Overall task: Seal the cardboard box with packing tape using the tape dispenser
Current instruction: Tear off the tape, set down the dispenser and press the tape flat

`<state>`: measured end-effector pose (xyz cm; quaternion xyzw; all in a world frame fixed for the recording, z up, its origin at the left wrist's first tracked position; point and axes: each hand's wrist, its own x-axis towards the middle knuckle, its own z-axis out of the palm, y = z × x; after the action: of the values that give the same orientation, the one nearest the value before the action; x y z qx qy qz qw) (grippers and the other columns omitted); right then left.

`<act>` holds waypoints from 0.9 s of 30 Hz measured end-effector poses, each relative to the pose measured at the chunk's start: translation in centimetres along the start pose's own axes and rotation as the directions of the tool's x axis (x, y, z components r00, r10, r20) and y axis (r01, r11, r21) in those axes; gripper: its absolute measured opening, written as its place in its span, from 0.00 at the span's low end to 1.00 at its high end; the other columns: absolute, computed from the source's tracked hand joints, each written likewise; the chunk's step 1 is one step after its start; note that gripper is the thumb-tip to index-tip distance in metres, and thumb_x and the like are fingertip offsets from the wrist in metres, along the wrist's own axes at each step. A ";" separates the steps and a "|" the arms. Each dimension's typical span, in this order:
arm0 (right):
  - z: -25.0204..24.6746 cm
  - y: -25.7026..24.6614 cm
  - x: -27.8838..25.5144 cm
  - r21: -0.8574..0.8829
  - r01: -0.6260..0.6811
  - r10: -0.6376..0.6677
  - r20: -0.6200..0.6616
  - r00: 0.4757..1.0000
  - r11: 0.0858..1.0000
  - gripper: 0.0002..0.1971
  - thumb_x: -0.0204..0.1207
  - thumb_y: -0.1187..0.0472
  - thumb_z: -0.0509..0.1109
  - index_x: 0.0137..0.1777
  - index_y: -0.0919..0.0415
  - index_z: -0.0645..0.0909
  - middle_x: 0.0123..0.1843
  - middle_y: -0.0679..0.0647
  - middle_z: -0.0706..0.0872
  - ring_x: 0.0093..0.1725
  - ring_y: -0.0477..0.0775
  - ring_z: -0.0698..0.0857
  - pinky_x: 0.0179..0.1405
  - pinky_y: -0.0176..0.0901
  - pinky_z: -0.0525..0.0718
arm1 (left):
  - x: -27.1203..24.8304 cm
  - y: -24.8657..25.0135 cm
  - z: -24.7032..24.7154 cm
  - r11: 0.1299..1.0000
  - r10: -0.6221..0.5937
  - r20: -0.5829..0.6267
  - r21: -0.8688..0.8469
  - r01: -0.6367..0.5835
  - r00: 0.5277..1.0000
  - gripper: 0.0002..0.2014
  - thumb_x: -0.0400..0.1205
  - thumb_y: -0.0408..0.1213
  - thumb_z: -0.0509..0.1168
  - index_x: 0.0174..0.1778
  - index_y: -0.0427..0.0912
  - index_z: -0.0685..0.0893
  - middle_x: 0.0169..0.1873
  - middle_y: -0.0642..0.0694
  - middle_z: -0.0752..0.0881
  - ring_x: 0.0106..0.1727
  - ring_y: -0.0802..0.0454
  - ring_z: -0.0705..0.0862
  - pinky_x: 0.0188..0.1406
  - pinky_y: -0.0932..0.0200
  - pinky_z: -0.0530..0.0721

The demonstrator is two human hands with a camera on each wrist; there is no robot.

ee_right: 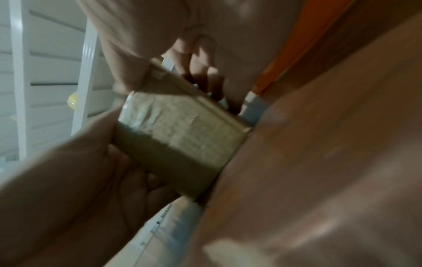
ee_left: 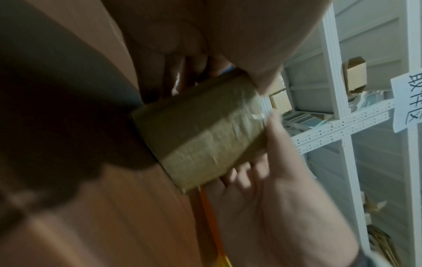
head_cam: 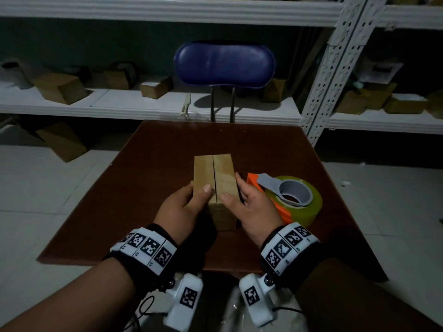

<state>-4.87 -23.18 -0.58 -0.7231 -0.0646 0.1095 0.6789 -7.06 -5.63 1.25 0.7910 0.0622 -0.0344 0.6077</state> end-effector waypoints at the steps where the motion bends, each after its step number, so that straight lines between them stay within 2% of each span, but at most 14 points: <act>1: -0.3 0.0 -0.1 0.002 0.001 -0.001 0.031 1.000 1.000 0.35 0.80 0.54 0.75 0.85 0.49 0.65 0.66 0.34 0.86 0.67 0.35 0.84 0.64 0.39 0.85 | -0.1 0.1 -0.3 1.000 -0.005 0.034 -0.025 0.006 0.999 0.17 0.83 0.55 0.65 0.64 0.54 0.86 0.53 0.54 0.92 0.53 0.57 0.91 0.58 0.53 0.85; 2: -0.6 0.0 -0.1 -0.001 0.003 -0.003 0.057 0.998 1.000 0.37 0.79 0.53 0.76 0.85 0.47 0.63 0.68 0.34 0.85 0.69 0.35 0.83 0.64 0.37 0.85 | -0.2 0.3 -0.6 1.000 -0.004 0.069 -0.023 0.005 0.998 0.17 0.81 0.55 0.67 0.64 0.55 0.85 0.53 0.56 0.92 0.53 0.58 0.91 0.59 0.53 0.85; 4: -1.1 0.3 -0.1 -0.028 0.003 0.000 0.086 0.996 1.000 0.48 0.72 0.44 0.79 0.88 0.49 0.58 0.78 0.42 0.80 0.77 0.41 0.77 0.74 0.48 0.80 | -0.3 0.6 -1.4 0.999 0.018 0.131 0.025 -0.022 0.991 0.18 0.77 0.56 0.68 0.62 0.59 0.85 0.55 0.59 0.92 0.54 0.61 0.90 0.59 0.55 0.85; 6: -1.4 0.5 -0.1 -0.049 0.018 -0.013 0.110 0.994 0.999 0.54 0.68 0.41 0.81 0.89 0.49 0.55 0.82 0.45 0.75 0.80 0.43 0.73 0.80 0.55 0.74 | -0.3 0.6 -2.0 0.995 0.041 0.168 0.085 -0.056 0.985 0.20 0.74 0.57 0.69 0.62 0.63 0.82 0.57 0.61 0.90 0.56 0.65 0.89 0.57 0.61 0.83; 7: -1.5 0.6 -0.1 -0.057 0.021 -0.014 0.113 0.993 0.998 0.54 0.67 0.43 0.82 0.89 0.48 0.55 0.83 0.44 0.74 0.81 0.43 0.72 0.81 0.55 0.73 | -0.3 0.5 -2.2 0.991 0.045 0.176 0.113 -0.066 0.983 0.21 0.73 0.57 0.70 0.63 0.63 0.82 0.58 0.61 0.89 0.57 0.66 0.88 0.57 0.63 0.83; 10: -1.7 0.8 0.0 -0.086 0.018 -0.009 0.103 0.995 0.996 0.52 0.68 0.49 0.83 0.88 0.45 0.56 0.83 0.43 0.73 0.82 0.43 0.71 0.81 0.56 0.73 | 0.0 0.2 -2.4 0.980 0.061 0.176 0.174 -0.092 0.983 0.31 0.72 0.58 0.72 0.72 0.56 0.80 0.64 0.59 0.87 0.63 0.62 0.86 0.64 0.58 0.82; 15: -1.9 1.1 0.0 -0.121 0.010 0.002 0.098 0.995 0.993 0.51 0.71 0.62 0.83 0.88 0.43 0.56 0.83 0.41 0.72 0.81 0.40 0.71 0.79 0.50 0.75 | 0.3 0.0 -2.6 0.952 0.085 0.178 0.275 -0.133 0.980 0.38 0.69 0.63 0.71 0.75 0.54 0.78 0.64 0.59 0.87 0.64 0.62 0.85 0.65 0.57 0.82; 17: -1.9 1.1 -0.1 -0.125 0.008 0.004 0.098 0.995 0.992 0.52 0.71 0.64 0.83 0.88 0.43 0.56 0.83 0.41 0.72 0.80 0.38 0.72 0.78 0.49 0.76 | 0.2 0.0 -2.7 0.937 0.098 0.189 0.314 -0.155 0.977 0.39 0.67 0.62 0.72 0.76 0.55 0.76 0.63 0.62 0.86 0.63 0.66 0.84 0.63 0.62 0.81; 20: -1.9 1.1 0.0 -0.139 0.012 0.002 0.100 0.995 0.990 0.53 0.71 0.65 0.83 0.88 0.43 0.55 0.83 0.41 0.73 0.80 0.38 0.72 0.77 0.49 0.77 | 0.1 0.0 -2.6 0.905 0.141 0.204 0.369 -0.210 0.969 0.39 0.66 0.61 0.72 0.75 0.60 0.74 0.58 0.71 0.82 0.56 0.80 0.79 0.60 0.72 0.78; 22: -1.9 1.0 0.0 -0.148 0.012 0.003 0.104 0.995 0.989 0.53 0.71 0.66 0.83 0.88 0.43 0.54 0.84 0.42 0.71 0.81 0.39 0.70 0.79 0.52 0.76 | 0.0 0.0 -2.6 0.901 0.150 0.191 0.378 -0.213 0.970 0.38 0.67 0.58 0.74 0.74 0.62 0.73 0.58 0.72 0.81 0.54 0.86 0.77 0.57 0.80 0.76; 23: -1.9 1.2 0.0 -0.147 0.015 0.000 0.104 0.995 0.989 0.54 0.70 0.66 0.83 0.88 0.43 0.54 0.84 0.42 0.70 0.82 0.40 0.69 0.79 0.53 0.75 | 0.1 -0.2 -2.6 0.893 0.148 0.192 0.395 -0.215 0.970 0.40 0.66 0.58 0.75 0.76 0.60 0.73 0.61 0.69 0.81 0.58 0.83 0.78 0.60 0.79 0.75; 25: -1.8 1.3 -0.2 -0.127 0.014 0.000 0.110 0.994 0.992 0.55 0.69 0.68 0.84 0.89 0.44 0.53 0.85 0.42 0.70 0.83 0.41 0.68 0.80 0.54 0.75 | 0.3 -0.9 -2.8 0.872 0.145 0.204 0.435 -0.222 0.968 0.45 0.64 0.59 0.76 0.79 0.56 0.72 0.69 0.61 0.81 0.68 0.69 0.79 0.67 0.68 0.75; 26: -1.8 1.3 -0.3 -0.108 0.013 -0.001 0.108 0.994 0.994 0.55 0.69 0.67 0.84 0.89 0.45 0.54 0.84 0.42 0.70 0.82 0.40 0.69 0.80 0.53 0.75 | 0.3 -1.0 -2.8 0.872 0.145 0.211 0.435 -0.225 0.967 0.46 0.63 0.60 0.76 0.79 0.56 0.72 0.69 0.60 0.82 0.68 0.66 0.80 0.67 0.65 0.76; 27: -1.7 1.1 -0.4 -0.078 0.011 -0.003 0.105 0.994 0.997 0.53 0.70 0.65 0.84 0.89 0.46 0.55 0.83 0.42 0.72 0.81 0.39 0.71 0.79 0.51 0.75 | 0.2 -1.0 -2.8 0.881 0.133 0.210 0.423 -0.212 0.969 0.45 0.63 0.60 0.76 0.78 0.57 0.73 0.67 0.61 0.83 0.66 0.67 0.81 0.66 0.64 0.78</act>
<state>-4.91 -25.05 -1.59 -0.7421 -0.1070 0.1423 0.6462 -7.09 -2.67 0.96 0.9045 -0.0718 -0.0626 0.4158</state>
